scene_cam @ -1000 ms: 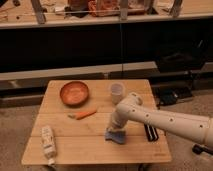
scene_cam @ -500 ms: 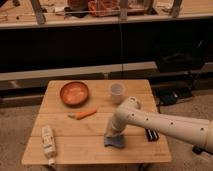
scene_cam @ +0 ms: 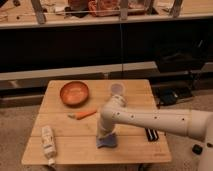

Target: Wipe the white sponge on the table

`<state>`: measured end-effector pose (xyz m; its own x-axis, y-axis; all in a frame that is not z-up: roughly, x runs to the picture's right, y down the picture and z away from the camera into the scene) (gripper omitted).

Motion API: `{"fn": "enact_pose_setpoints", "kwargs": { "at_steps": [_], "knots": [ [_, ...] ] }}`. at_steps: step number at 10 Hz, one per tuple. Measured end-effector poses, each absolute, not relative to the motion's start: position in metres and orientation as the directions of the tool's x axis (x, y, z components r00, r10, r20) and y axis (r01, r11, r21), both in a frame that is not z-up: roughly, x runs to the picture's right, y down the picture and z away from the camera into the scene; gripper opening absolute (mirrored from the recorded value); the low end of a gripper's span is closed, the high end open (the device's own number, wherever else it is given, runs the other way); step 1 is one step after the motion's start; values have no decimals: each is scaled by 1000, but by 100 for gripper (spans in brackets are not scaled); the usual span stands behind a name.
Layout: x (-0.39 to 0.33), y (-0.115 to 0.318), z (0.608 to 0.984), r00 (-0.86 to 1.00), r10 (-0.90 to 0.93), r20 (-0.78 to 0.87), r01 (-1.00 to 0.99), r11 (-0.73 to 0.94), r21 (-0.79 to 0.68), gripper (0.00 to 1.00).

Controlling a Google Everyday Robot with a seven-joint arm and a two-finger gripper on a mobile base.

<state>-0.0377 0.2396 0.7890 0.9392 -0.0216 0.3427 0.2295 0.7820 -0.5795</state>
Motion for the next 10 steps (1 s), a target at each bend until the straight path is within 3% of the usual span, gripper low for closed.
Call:
{"fn": "enact_pose_setpoints", "kwargs": {
  "at_steps": [10],
  "knots": [
    [-45, 168, 825, 945, -67, 321, 241, 805, -542, 1]
  ]
}}
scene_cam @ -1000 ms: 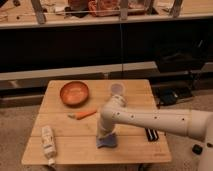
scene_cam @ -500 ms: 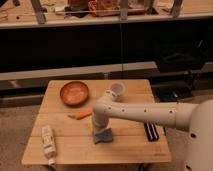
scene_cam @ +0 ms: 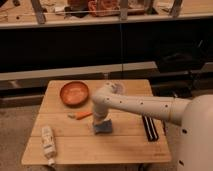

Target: Wipe the white sponge on the table

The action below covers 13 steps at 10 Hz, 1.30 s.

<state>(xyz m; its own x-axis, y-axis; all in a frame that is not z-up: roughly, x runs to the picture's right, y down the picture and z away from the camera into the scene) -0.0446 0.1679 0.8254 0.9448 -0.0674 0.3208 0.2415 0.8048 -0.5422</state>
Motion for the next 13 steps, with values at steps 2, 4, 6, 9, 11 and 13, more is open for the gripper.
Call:
{"fn": "enact_pose_setpoints", "kwargs": {
  "at_steps": [2, 4, 6, 9, 11, 13],
  "knots": [
    [-20, 164, 831, 956, -31, 291, 195, 810, -553, 1],
    [8, 169, 835, 966, 13, 257, 141, 809, -570, 1],
    [27, 185, 834, 972, 60, 226, 88, 803, -589, 1],
    [35, 218, 817, 971, 95, 218, 58, 795, -604, 1],
    [32, 236, 802, 968, 95, 231, 67, 793, -605, 1],
    [17, 249, 792, 964, 52, 261, 121, 788, -603, 1]
  ]
}}
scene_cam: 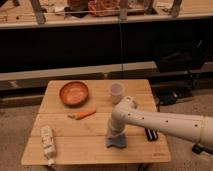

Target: Wipe the white sponge on the table

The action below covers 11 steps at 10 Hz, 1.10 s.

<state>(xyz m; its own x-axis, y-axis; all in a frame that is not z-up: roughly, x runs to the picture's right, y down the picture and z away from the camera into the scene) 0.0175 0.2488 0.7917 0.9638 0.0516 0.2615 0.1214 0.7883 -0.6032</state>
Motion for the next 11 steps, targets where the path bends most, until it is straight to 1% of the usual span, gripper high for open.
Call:
{"fn": "enact_pose_setpoints", "kwargs": {
  "at_steps": [3, 5, 8, 11],
  "knots": [
    [-8, 252, 786, 948, -15, 319, 211, 779, -591, 1],
    [-60, 237, 786, 909, -103, 404, 332, 766, -550, 1],
    [-108, 215, 793, 857, -202, 473, 451, 737, -504, 1],
    [-119, 183, 810, 856, -217, 469, 456, 744, -488, 1]
  ]
}}
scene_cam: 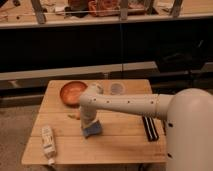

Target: Wipe the white sponge on the table

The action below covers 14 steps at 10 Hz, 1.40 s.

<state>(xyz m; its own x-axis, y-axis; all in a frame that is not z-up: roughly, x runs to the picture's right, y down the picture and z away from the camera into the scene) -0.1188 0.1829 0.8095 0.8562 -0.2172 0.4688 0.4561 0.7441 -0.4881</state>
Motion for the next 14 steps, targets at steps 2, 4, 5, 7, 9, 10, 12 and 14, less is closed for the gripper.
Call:
{"fn": "enact_pose_setpoints", "kwargs": {
  "at_steps": [2, 4, 5, 7, 9, 10, 12, 14],
  "knots": [
    [-101, 170, 818, 879, -187, 439, 411, 764, -498, 1],
    [-59, 161, 826, 914, -125, 387, 329, 786, -523, 1],
    [-32, 162, 830, 930, -89, 357, 283, 794, -539, 1],
    [18, 170, 835, 953, -20, 303, 197, 801, -565, 1],
    [50, 187, 832, 966, 47, 254, 115, 803, -584, 1],
    [62, 200, 824, 969, 72, 238, 85, 803, -590, 1],
    [67, 227, 808, 968, 81, 237, 79, 798, -597, 1],
    [49, 247, 796, 963, 48, 265, 126, 789, -601, 1]
  ]
}}
